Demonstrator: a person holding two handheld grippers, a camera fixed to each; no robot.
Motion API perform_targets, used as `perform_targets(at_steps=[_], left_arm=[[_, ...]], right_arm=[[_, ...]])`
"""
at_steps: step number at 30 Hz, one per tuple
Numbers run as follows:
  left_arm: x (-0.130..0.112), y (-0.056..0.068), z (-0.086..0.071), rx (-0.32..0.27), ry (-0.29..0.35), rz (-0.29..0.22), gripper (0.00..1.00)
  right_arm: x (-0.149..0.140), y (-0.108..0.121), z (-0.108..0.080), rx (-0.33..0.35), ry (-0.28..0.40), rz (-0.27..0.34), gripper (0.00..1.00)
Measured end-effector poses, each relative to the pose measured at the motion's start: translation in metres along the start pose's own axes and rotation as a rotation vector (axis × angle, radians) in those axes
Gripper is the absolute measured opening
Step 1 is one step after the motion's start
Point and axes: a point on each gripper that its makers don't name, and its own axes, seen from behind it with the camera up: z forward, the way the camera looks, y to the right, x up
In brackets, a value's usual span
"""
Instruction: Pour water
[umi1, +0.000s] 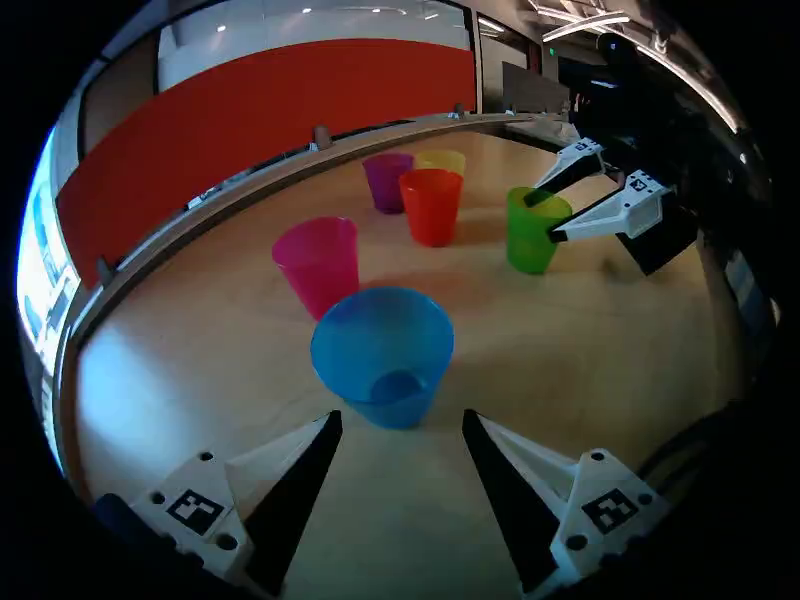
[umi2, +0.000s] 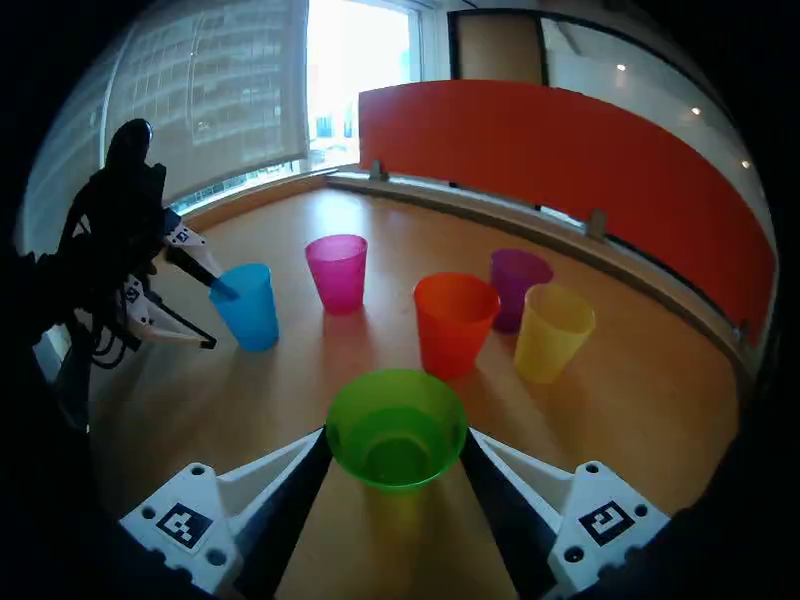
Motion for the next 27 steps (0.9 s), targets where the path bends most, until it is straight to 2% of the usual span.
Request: perform_targets(at_steps=[9,15,27], left_arm=[[-0.005,0.001,-0.009,0.014,0.009,-0.017,0.89],[-0.006,-0.004,-0.019,0.033,0.019,-0.026,0.89],[-0.009,-0.013,-0.042,0.082,0.058,-0.083,0.89]], right_arm=[[-0.011,0.000,-0.002,-0.019,-0.023,-0.015,0.93],[-0.020,-0.001,-0.005,-0.027,-0.034,-0.004,0.95],[-0.035,-0.001,-0.034,-0.083,-0.015,0.035,0.95]])
